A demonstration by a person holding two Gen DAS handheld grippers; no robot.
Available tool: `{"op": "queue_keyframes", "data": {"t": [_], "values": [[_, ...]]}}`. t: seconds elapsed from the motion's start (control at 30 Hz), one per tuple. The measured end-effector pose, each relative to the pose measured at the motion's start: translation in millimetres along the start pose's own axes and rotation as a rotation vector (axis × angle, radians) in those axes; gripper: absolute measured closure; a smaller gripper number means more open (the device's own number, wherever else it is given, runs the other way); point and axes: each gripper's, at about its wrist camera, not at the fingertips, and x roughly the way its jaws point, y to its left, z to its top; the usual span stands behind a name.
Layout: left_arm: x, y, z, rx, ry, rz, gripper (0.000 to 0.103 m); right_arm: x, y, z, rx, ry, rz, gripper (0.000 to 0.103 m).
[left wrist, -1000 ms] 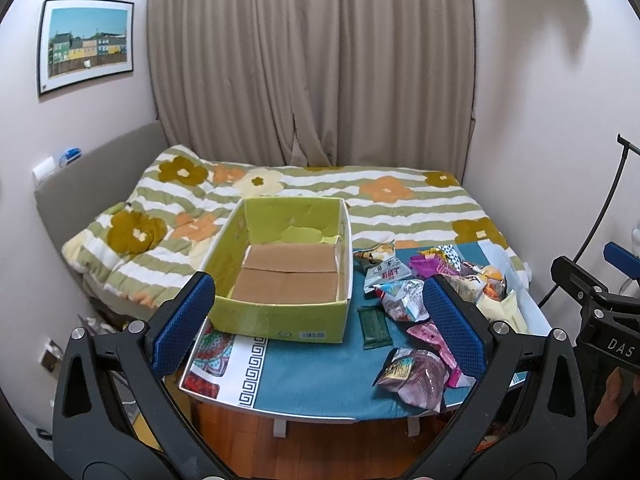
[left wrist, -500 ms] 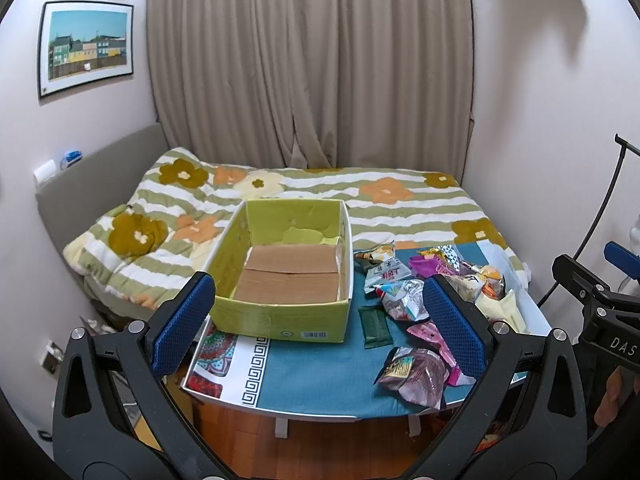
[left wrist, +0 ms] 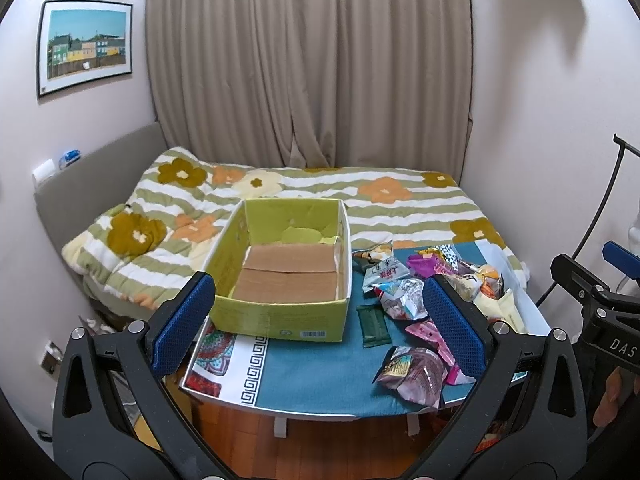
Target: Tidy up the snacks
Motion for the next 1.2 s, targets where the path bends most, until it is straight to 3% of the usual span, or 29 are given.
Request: {"op": "queue_keyframes", "data": {"t": [0.97, 1.2], "values": [[3.3, -3.9, 0.2, -0.023, 0.016, -0.034, 0.000, -2.2, -0.4, -2.3, 0.004, -0.004, 0.006, 0.000], [32.1, -20.0, -12.2, -0.039, 0.106, -0.069, 0.000, -2.5, -12.4, -6.6, -0.012, 0.022, 0.001, 0.000]]}}
